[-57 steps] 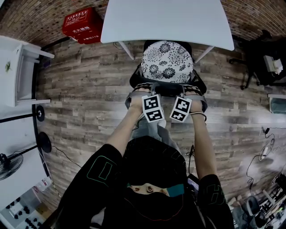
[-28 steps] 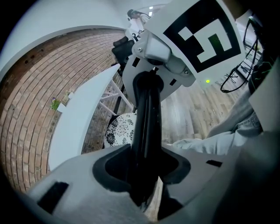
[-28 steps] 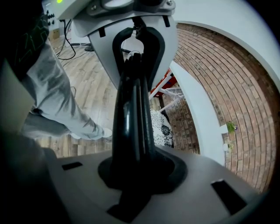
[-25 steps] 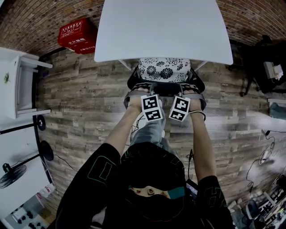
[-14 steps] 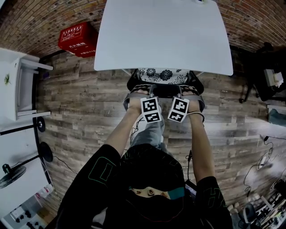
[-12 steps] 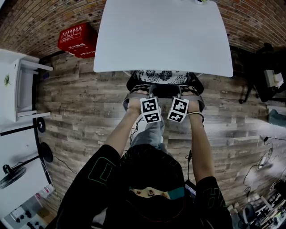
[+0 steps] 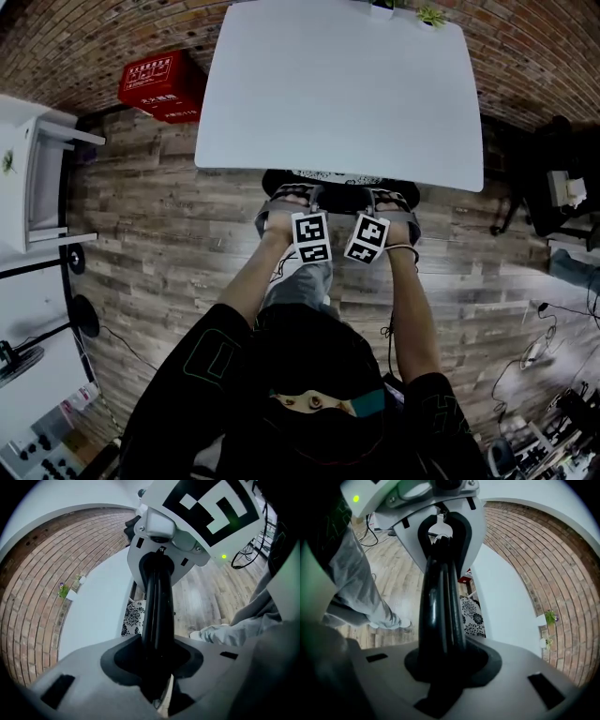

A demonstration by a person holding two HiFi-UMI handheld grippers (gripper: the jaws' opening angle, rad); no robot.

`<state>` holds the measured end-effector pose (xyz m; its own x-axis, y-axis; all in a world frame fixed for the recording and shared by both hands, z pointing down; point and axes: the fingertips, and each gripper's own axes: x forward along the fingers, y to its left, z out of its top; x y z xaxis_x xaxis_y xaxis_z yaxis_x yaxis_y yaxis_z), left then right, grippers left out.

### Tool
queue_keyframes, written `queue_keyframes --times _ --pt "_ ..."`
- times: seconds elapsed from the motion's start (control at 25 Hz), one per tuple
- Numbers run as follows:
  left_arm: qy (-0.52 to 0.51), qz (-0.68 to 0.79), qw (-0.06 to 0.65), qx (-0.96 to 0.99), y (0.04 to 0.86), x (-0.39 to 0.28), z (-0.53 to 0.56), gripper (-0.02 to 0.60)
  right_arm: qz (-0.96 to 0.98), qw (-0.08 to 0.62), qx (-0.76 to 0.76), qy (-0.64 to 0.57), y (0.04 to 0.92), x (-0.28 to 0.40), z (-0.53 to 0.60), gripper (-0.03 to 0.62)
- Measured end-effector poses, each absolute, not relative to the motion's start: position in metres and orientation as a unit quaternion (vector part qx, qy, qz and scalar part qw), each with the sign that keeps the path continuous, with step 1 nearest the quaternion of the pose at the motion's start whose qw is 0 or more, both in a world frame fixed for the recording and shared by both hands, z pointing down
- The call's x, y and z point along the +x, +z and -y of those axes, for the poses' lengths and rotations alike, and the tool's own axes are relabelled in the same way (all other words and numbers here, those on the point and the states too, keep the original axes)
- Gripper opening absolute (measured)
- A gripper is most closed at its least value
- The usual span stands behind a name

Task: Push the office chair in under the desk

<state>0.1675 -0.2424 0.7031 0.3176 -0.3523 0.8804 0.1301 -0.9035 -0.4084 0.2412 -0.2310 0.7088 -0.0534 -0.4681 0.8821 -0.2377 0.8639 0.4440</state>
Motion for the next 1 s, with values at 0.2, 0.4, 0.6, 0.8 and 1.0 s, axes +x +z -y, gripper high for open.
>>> queue_keyframes --times 0.2,0.4,0.6,0.8,1.0 --pt "-0.580 -0.067 0.206 -0.785 0.704 0.166 0.254 0.137 0.722 0.642 0.242 -0.085 0.709 0.239 0.241 0.069" --pt "-0.581 -0.065 0.206 -0.785 0.706 0.165 0.260 0.137 0.721 0.641 0.250 -0.083 0.709 0.238 0.248 0.072" --pt "-0.583 -0.068 0.210 -0.782 0.706 0.167 0.270 0.135 0.720 0.637 0.263 -0.083 0.706 0.240 0.259 0.084" --pt "-0.572 -0.074 0.220 -0.787 0.703 0.168 0.270 0.138 0.722 0.630 0.276 -0.073 0.706 0.241 0.260 0.097" --pt "-0.587 -0.082 0.194 -0.782 0.702 0.163 0.272 0.196 0.739 0.617 0.271 0.001 0.693 0.238 0.253 0.228"
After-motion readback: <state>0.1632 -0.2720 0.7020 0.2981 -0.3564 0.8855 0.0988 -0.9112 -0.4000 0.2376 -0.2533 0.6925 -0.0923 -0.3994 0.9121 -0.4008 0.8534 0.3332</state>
